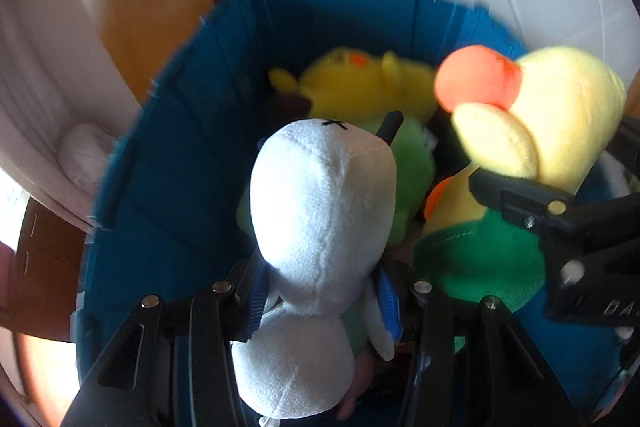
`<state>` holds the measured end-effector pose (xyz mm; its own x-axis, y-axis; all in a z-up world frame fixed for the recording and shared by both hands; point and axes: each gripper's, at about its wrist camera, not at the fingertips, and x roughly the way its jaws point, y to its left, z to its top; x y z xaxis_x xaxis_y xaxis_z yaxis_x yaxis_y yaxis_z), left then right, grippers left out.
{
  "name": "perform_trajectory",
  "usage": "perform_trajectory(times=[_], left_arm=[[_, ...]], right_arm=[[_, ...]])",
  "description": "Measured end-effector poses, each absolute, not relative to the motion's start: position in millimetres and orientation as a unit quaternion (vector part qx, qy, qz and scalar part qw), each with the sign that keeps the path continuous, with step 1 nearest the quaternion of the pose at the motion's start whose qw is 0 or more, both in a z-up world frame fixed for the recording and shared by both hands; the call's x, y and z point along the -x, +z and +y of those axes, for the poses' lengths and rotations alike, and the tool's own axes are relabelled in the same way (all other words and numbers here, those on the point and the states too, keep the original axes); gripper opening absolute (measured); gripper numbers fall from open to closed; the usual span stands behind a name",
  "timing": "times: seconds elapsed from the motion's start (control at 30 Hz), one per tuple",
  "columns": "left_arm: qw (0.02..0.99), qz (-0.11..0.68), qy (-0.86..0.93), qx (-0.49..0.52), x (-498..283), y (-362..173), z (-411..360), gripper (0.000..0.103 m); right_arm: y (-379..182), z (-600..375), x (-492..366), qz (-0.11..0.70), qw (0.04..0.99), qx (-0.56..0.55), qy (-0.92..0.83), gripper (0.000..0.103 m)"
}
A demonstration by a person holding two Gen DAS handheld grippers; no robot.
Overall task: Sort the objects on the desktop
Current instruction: 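Lower the white plush and the duck into the crate with both tools, then open both tools and withdraw them from the crate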
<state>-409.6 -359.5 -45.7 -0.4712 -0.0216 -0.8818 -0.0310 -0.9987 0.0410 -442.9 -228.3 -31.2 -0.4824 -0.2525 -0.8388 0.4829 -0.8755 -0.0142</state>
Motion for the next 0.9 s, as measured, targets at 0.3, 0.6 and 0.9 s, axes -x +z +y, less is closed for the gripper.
perform_trajectory(times=[0.3, 0.6, 0.9], left_arm=[[0.008, 0.034, 0.813, 0.581, 446.6, -99.2, -360.7, 0.050], [-0.002, 0.021, 0.814, 0.580, 444.1, -100.7, -349.8, 0.069], [0.007, 0.002, 0.871, 0.492, 392.1, -31.4, -359.0, 0.072]], right_arm=[[-82.3, -231.9, 454.5, 0.139, 0.179, -0.499, -0.836, 0.089], [-76.9, -234.6, 451.8, 0.144, 0.174, -0.493, -0.840, 0.097], [-16.3, -219.7, 409.3, 0.113, 0.175, -0.436, -0.876, 0.103]])
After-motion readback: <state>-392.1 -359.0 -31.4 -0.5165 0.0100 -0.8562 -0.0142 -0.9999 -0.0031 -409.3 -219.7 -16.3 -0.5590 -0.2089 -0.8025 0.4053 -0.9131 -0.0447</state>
